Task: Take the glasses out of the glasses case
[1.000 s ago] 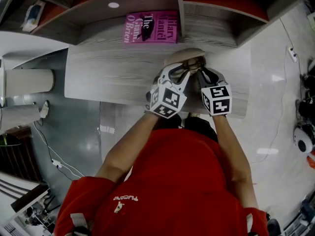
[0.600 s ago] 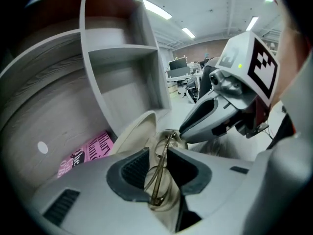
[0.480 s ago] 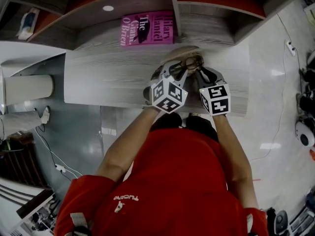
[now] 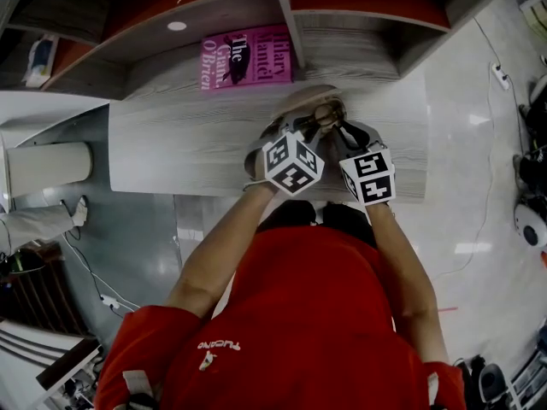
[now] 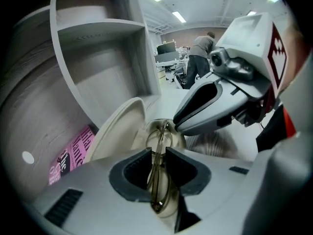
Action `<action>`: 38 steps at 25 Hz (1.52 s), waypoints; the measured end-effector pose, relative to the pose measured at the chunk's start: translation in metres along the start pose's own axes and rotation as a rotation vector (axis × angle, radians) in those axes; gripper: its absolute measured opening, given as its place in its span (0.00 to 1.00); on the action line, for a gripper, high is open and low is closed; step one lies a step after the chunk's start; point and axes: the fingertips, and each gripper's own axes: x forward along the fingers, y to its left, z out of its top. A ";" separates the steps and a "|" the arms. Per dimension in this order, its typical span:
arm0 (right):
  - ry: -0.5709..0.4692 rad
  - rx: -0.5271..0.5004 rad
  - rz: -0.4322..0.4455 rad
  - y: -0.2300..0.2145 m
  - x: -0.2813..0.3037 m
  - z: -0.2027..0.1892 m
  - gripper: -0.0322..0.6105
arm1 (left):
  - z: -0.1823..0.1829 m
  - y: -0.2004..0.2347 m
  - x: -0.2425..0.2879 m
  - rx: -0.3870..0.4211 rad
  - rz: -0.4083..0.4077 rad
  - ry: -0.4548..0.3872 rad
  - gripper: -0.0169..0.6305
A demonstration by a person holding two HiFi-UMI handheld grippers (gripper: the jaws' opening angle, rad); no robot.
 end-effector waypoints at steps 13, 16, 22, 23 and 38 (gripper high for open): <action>0.001 -0.002 0.005 -0.001 0.000 0.000 0.16 | 0.002 -0.003 -0.002 0.005 -0.036 -0.007 0.06; -0.012 -0.006 0.007 -0.001 -0.001 0.004 0.16 | 0.005 -0.003 -0.007 0.005 -0.048 -0.030 0.06; -0.044 -0.007 0.020 0.005 -0.010 0.014 0.18 | 0.013 -0.002 -0.019 0.009 -0.048 -0.082 0.06; -0.050 -0.008 0.020 0.005 -0.012 0.015 0.18 | 0.014 -0.001 -0.022 0.010 -0.043 -0.092 0.06; -0.170 0.019 -0.001 0.005 -0.061 0.036 0.18 | 0.049 -0.008 -0.069 -0.027 -0.044 -0.311 0.06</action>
